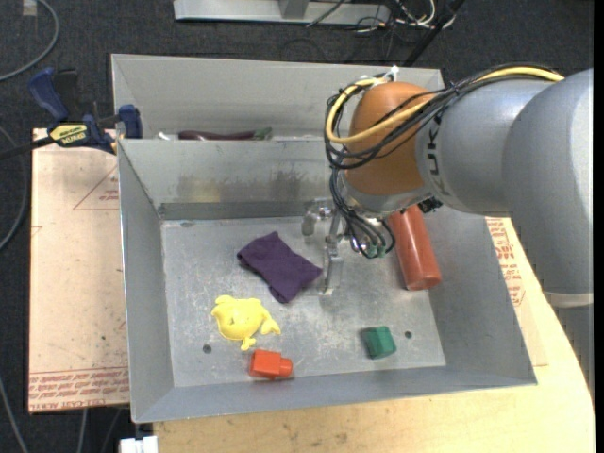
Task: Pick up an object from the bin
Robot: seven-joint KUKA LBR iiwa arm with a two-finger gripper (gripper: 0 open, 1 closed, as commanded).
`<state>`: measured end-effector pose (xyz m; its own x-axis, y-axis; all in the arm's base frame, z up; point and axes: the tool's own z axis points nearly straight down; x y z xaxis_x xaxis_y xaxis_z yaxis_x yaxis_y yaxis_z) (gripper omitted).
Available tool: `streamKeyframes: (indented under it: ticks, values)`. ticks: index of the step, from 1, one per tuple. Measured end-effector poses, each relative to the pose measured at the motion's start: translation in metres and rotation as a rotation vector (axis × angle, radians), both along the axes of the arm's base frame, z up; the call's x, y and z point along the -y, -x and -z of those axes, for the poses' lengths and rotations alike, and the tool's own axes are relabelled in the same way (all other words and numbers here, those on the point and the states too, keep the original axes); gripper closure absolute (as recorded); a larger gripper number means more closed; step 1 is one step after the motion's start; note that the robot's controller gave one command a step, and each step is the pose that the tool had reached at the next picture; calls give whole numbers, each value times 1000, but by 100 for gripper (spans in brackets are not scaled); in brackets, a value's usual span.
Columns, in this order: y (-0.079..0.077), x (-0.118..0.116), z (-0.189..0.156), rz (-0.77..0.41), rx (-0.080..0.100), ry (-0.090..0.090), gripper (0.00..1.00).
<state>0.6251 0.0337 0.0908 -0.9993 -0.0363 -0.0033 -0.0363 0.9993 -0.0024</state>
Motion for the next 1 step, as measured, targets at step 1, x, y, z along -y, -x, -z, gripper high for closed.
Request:
streamKeyframes:
  ticks: [1]
  values:
    - [58,-55,16,-163,6,-11,100]
